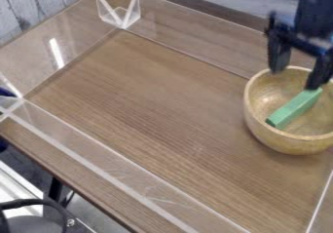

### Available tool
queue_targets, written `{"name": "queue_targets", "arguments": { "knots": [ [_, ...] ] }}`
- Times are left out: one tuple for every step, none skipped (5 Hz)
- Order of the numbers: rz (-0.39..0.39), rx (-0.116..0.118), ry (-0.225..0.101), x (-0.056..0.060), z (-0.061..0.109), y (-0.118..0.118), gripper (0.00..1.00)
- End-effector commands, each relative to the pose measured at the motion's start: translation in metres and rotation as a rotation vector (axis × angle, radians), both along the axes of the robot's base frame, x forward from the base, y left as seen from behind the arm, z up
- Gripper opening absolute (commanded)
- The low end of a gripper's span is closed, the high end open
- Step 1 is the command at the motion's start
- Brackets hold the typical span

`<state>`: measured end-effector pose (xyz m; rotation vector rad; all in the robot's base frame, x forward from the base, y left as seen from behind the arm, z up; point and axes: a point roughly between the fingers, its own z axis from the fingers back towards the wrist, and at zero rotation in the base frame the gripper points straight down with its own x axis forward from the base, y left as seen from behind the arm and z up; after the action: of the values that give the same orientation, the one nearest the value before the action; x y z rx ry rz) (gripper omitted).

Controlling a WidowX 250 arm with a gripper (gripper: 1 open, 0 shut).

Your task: Put the green block in the brown bowl

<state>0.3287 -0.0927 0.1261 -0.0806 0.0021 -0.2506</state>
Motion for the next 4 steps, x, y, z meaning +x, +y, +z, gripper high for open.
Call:
{"name": "queue_targets", "arguments": {
  "knots": [
    [0.057,-0.007,-0.102,-0.002,0.047,0.024,1.0],
    [0.133,0.017,-0.105,-0.011,0.064,0.052,1.0],
    [0.191,0.038,-0.094,-0.023,0.068,0.091,1.0],
    [0.234,0.067,-0.071,-0.039,0.063,0.132,1.0]
  ]
}}
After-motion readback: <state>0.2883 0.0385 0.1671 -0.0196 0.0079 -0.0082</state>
